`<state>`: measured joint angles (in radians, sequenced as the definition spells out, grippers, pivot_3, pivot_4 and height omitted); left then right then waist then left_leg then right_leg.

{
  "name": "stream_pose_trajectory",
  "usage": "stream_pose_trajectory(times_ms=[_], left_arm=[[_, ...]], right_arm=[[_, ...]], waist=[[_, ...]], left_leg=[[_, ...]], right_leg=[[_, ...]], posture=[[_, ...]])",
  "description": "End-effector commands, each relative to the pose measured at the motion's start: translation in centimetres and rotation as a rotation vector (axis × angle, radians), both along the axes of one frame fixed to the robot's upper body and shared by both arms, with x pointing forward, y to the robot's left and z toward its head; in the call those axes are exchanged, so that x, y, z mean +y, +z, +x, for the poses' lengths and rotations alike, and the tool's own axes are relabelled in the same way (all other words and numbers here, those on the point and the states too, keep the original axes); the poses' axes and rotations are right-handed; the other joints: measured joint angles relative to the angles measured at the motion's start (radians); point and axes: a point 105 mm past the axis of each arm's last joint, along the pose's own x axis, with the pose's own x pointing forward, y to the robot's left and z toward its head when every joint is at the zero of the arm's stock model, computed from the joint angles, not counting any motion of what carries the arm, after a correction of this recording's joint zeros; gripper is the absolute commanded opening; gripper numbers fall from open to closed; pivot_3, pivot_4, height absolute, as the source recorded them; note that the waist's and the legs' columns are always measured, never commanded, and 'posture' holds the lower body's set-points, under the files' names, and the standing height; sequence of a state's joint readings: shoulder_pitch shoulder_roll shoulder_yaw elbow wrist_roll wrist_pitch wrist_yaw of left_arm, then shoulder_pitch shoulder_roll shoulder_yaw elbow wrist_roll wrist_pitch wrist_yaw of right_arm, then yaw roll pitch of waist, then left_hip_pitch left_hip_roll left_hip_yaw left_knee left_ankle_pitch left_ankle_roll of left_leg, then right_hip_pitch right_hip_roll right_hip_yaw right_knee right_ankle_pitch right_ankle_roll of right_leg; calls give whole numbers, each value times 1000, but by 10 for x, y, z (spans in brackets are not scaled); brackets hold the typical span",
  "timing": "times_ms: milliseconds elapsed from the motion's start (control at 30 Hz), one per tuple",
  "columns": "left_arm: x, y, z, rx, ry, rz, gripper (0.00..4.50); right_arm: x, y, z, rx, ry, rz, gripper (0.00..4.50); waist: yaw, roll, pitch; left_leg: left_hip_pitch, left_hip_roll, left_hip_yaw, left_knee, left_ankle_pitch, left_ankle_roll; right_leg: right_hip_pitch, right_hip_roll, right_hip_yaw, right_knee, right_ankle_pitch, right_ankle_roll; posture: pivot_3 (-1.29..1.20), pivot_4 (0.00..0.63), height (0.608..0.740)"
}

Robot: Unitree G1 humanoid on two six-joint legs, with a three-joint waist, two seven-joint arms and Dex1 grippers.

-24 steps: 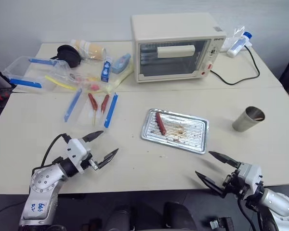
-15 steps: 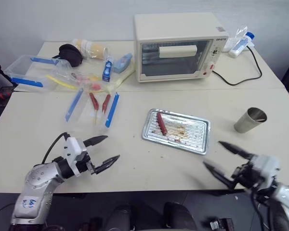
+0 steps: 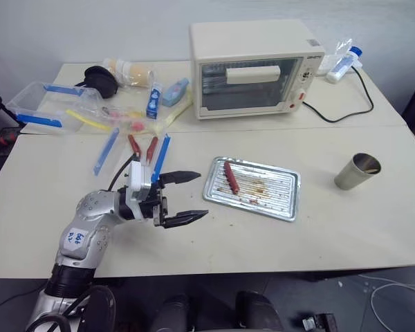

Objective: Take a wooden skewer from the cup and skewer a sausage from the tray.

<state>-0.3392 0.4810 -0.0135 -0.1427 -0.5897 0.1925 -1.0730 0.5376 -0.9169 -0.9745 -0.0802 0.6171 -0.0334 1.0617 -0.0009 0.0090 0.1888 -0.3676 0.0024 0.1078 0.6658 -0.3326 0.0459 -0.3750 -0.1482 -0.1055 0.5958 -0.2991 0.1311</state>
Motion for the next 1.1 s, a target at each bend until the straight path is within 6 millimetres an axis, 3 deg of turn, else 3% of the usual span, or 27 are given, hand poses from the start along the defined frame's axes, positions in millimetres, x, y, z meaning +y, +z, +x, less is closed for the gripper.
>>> stream_pose_trajectory(times_ms=[33, 167, 367, 533, 800, 1100], left_arm=[[-4, 3, 0, -39, 4, -5, 4491], [-5, 1, -1, -44, 24, -8, 4491], [-5, -5, -8, -23, 68, -21, 4491], [-7, -8, -15, -12, 77, -18, 4491], [-3, -7, -16, -11, 99, -5, 4491], [-3, -6, -14, -20, 105, -1, 4500]], right_arm=[[25, 23, 32, 91, 96, -88, 4500], [44, 37, 66, 201, 119, -159, 4500], [54, 30, 99, 305, 110, -248, 4500], [47, 19, 110, 368, 86, -308, 4500], [37, 14, 118, 391, 62, -325, 4500], [31, 12, 122, 390, 51, -328, 1507]], waist=[[-3, 0, 0], [3, 1, 0], [29, 0, 1], [26, 0, 1], [23, 2, 0], [24, 2, 0]], left_leg=[[0, 0, 0, 0, 0, 0], [-1, 2, -1, 1, 0, -1], [-10, 0, -9, 4, 1, -1], [-20, -1, -15, 16, 0, 2], [-19, -2, -14, 18, 1, 3], [-19, -2, -14, 18, 1, 3]], right_leg=[[0, 0, 0, 0, 0, 0], [-1, -1, -1, 0, 0, -1], [-1, 0, -4, -2, -1, -1], [-2, -1, -11, -3, 2, 3], [-2, -1, -14, -1, 2, 4], [-2, -1, -16, 1, 2, 4]], posture=[[0, 150, 740], [0, 150, 740], [0, 150, 740], [0, 150, 740], [0, 150, 740], [0, 150, 740]])
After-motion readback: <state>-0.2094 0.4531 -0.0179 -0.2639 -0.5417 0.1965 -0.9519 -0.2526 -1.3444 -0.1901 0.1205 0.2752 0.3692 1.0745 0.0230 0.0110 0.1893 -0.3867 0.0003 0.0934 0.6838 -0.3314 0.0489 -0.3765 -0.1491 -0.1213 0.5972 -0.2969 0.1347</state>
